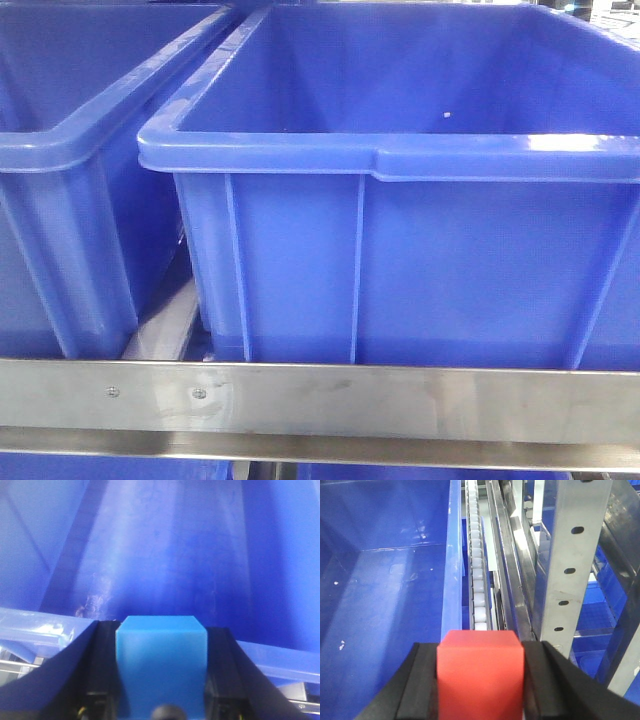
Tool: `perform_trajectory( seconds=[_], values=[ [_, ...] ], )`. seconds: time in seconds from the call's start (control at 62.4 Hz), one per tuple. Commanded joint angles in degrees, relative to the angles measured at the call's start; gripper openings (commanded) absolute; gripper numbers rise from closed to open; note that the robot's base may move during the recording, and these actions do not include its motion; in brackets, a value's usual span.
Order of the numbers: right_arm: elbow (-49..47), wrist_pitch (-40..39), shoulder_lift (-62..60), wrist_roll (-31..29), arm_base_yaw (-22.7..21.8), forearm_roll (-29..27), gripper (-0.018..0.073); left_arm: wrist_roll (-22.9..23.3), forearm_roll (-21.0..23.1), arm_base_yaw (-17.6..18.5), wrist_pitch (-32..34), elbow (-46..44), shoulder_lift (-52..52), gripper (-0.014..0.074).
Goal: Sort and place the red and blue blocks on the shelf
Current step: 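Extend both grippers with the cubes over the blue bins on the shelf, then lower the blue cube and red cube down into the blue bins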
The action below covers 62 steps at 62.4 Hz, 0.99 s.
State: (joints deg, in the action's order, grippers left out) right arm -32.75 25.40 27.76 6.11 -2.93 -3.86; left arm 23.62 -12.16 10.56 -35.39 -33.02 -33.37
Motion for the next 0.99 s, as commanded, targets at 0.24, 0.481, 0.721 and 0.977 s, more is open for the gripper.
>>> perform_trajectory(
  seconds=[0.24, 0.481, 0.721, 0.977],
  values=[
    [-1.6, -4.9, 0.2, 0.0, -0.4, 0.5, 0.0057, 0.3, -0.6, 0.0, 4.2, -1.6, 0.0, 0.0134],
    [-1.6, -4.9, 0.2, 0.0, -0.4, 0.5, 0.0057, 0.3, -0.6, 0.0, 4.2, -1.6, 0.0, 0.0134],
    [-1.6, -4.9, 0.2, 0.0, -0.4, 0.5, 0.0057, 0.3, -0.6, 0.0, 4.2, -1.6, 0.0, 0.0134],
    [-1.6, -4.9, 0.2, 0.0, -0.4, 0.5, 0.0057, 0.3, -0.6, 0.0, 4.2, -1.6, 0.0, 0.0134]
  ],
)
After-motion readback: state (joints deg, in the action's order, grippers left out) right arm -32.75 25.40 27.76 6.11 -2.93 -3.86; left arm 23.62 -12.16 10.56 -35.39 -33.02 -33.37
